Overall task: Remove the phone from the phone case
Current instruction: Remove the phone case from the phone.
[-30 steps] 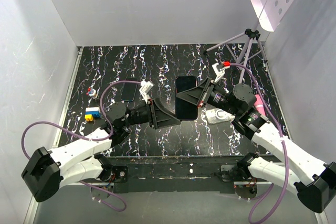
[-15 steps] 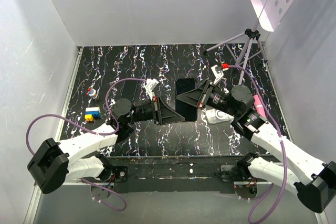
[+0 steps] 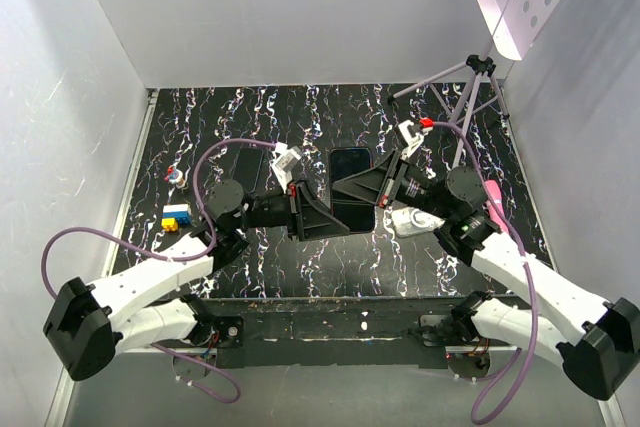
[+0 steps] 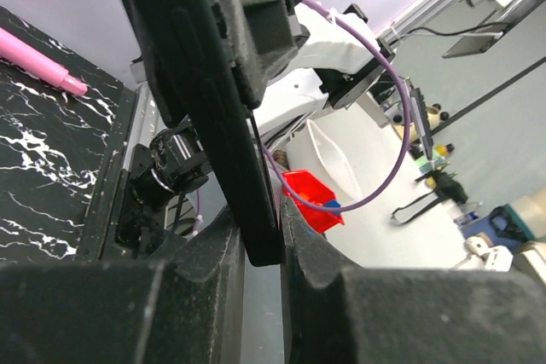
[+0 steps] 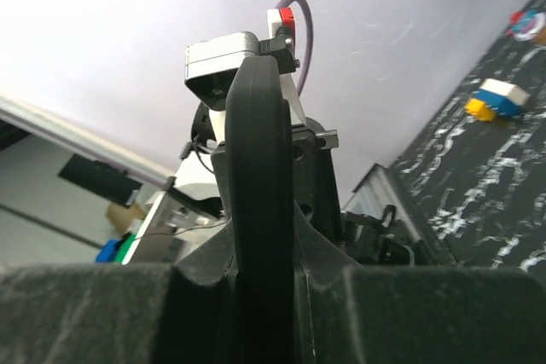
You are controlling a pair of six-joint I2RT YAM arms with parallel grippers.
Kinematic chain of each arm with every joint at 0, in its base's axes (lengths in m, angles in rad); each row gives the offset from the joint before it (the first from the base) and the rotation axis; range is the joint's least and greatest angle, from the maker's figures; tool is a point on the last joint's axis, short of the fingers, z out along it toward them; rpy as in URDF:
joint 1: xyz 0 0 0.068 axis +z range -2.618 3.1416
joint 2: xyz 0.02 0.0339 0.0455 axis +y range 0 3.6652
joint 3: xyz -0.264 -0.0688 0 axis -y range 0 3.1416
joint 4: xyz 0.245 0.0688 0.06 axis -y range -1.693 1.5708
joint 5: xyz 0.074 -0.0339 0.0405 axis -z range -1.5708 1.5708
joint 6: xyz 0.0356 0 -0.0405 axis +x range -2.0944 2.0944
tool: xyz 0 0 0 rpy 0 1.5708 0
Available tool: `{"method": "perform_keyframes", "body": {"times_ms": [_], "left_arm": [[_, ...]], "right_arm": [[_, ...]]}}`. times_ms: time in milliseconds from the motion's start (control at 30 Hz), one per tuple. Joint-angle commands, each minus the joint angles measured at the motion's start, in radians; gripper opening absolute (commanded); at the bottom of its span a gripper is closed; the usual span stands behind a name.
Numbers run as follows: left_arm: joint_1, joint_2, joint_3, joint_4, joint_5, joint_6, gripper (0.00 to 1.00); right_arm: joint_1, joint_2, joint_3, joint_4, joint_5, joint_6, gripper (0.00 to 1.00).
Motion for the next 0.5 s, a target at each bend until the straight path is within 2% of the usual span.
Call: {"method": "perform_keyframes", "body": {"times_ms": [0,167,367,467], "left_arm": [[-0.045,-0.123,0.022,-0.007,0.179,0.339,0.00],[-0.045,-0.156,-0.009,0.041,0.146,0.443,0.00],[-0.046,-0.064,0.011,0.168,0.261,0.446,0.00],[-0.045,-0.038,0.050,0.142,0.324,0.489,0.00]], "right_arm": [[-0.005,0.090,-0.065,0.241,-0.027,0.350,0.01],[0.018,0.167,-0.093,0.427,-0.066,0.482,0.01],[0.058,0.237,-0.098,0.591,-0.077,0.588,0.01],[0.071,0.260,-0.117,0.657,-0.071,0.630,0.01]]}}
